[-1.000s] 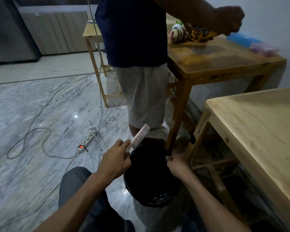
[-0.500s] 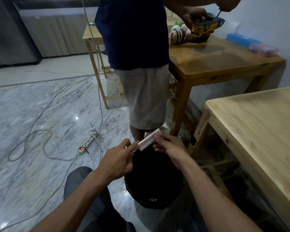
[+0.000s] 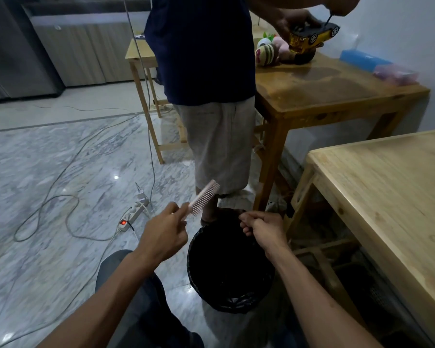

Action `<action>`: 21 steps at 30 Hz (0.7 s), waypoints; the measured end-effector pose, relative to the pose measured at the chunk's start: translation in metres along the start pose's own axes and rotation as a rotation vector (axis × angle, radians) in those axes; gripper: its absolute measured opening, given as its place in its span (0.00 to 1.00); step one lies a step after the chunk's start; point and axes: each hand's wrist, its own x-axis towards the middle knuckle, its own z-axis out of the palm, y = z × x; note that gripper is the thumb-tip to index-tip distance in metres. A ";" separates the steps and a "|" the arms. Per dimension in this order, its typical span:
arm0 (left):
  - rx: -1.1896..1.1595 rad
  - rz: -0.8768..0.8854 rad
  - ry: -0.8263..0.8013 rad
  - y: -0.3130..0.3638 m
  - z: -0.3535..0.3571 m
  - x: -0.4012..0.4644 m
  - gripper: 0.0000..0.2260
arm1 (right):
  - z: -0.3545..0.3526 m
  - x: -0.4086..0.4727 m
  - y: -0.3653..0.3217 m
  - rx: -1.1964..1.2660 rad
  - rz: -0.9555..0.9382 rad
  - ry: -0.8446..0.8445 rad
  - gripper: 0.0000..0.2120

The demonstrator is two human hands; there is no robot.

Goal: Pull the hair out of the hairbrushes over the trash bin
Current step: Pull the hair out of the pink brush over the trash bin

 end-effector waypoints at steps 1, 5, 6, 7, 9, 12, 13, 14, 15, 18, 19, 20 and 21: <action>-0.030 -0.059 0.016 -0.003 -0.002 0.001 0.21 | -0.002 0.000 0.004 -0.008 -0.002 0.013 0.07; -0.118 -0.141 0.050 -0.003 -0.009 0.001 0.21 | -0.004 -0.003 0.013 -0.151 -0.011 -0.030 0.08; -0.141 -0.157 0.059 -0.002 -0.009 0.002 0.22 | -0.004 -0.004 0.015 -0.215 -0.012 -0.045 0.10; -0.162 -0.174 0.070 -0.002 -0.008 0.002 0.23 | -0.003 -0.003 0.019 -0.281 -0.011 -0.056 0.11; -0.191 -0.194 0.090 -0.002 -0.007 0.004 0.25 | -0.005 -0.002 0.024 -0.382 0.005 -0.075 0.11; -0.210 -0.209 0.141 -0.001 -0.009 0.005 0.25 | -0.009 -0.003 0.030 -0.553 -0.011 -0.141 0.09; -0.213 -0.215 0.159 0.000 -0.010 0.005 0.24 | -0.010 -0.003 0.031 -0.603 -0.008 -0.161 0.09; -0.214 -0.216 0.172 0.000 -0.010 0.005 0.24 | -0.010 -0.002 0.033 -0.633 0.004 -0.175 0.09; -0.214 -0.213 0.176 0.000 -0.010 0.005 0.24 | -0.009 0.000 0.033 -0.649 0.026 -0.180 0.10; -0.209 -0.181 0.166 0.003 -0.006 0.005 0.23 | -0.007 0.004 0.029 -0.725 0.086 -0.250 0.11; -0.201 -0.169 0.164 0.004 -0.005 0.005 0.23 | -0.006 0.004 0.023 -0.750 0.110 -0.293 0.15; -0.194 -0.155 0.163 0.005 -0.003 0.005 0.23 | -0.004 0.002 0.018 -0.740 0.145 -0.343 0.21; -0.190 -0.141 0.162 0.007 -0.002 0.004 0.23 | -0.003 0.000 0.014 -0.685 0.197 -0.378 0.26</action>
